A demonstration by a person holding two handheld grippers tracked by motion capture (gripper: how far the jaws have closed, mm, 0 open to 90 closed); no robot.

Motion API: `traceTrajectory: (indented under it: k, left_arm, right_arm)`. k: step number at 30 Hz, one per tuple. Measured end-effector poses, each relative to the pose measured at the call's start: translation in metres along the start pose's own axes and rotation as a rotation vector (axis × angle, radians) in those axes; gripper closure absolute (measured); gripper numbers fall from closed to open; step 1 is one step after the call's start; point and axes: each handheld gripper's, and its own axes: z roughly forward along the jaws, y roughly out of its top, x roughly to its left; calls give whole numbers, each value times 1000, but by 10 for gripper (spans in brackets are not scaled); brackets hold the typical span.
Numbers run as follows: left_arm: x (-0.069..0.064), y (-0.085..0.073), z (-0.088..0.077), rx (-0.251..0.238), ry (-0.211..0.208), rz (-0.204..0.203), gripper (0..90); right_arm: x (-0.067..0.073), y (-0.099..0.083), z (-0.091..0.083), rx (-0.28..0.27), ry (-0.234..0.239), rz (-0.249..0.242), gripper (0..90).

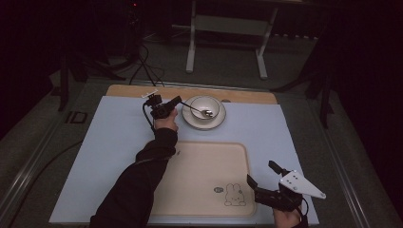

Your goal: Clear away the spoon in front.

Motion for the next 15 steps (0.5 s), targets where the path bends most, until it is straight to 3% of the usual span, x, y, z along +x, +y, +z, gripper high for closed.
traceTrajectory:
  k: [8,15]
  left_arm:
    - [-5,0,-1,-17,7,30,895]
    - [-12,8,-5,-17,25,99,897]
  right_arm:
    - [-1,0,-1,-4,-6,7,117]
    - [-1,0,-1,-7,-7,5,117]
